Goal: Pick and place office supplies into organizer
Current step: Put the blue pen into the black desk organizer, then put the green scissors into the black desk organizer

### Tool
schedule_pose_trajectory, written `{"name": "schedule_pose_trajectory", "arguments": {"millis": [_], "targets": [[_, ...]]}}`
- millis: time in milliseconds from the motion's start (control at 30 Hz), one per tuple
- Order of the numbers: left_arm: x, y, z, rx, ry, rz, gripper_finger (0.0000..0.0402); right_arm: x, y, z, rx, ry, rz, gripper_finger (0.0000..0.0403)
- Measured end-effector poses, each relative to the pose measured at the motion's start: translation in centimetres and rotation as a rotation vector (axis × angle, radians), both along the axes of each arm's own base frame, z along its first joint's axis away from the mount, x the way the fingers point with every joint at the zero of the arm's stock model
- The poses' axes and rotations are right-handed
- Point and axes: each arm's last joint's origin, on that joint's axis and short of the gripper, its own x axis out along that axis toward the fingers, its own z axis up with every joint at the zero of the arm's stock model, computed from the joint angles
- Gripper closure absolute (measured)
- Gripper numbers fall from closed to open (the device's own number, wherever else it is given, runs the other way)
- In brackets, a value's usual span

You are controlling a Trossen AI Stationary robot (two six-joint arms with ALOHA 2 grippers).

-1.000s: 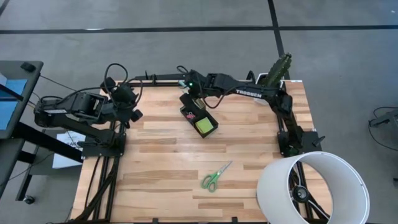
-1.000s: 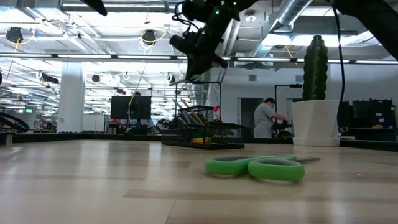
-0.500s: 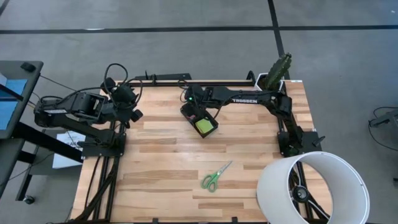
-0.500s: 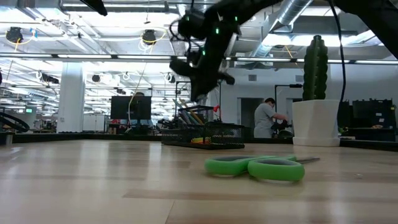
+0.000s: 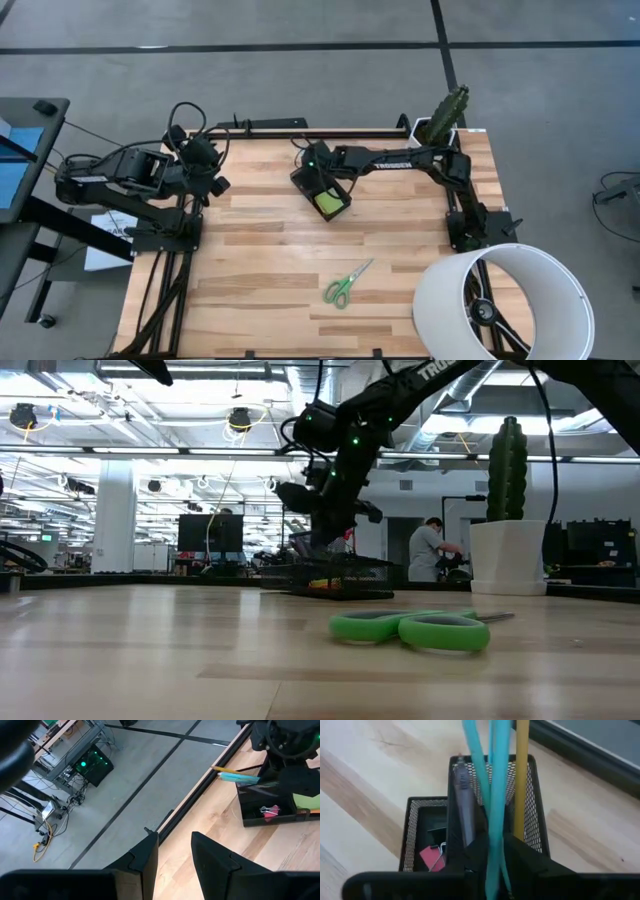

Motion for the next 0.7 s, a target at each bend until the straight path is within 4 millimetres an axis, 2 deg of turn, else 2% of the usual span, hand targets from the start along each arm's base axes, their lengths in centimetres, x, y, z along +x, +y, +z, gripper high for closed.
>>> {"name": "schedule_pose_trajectory", "arguments": {"millis": [333, 467, 533, 700], "targets": [[0.0, 0.0, 0.0, -0.001, -0.004, 0.000, 0.0290, 0.4, 0.1, 0.1, -0.026, -0.032, 0.030, 0.0314], [0.0, 0.0, 0.0, -0.001, -0.004, 0.000, 0.0290, 0.7, 0.4, 1.1, -0.018, -0.036, 0.051, 0.0311], [0.1, 0.0, 0.0, -0.001, -0.008, 0.000, 0.0290, 1.2, 0.7, 2.6, -0.026, -0.060, 0.091, 0.0313], [0.3, -0.1, 0.1, -0.042, -0.033, -0.025, 0.0290, 0.5, 1.8, 8.9, 0.059, -0.084, 0.190, 0.0324]]}}
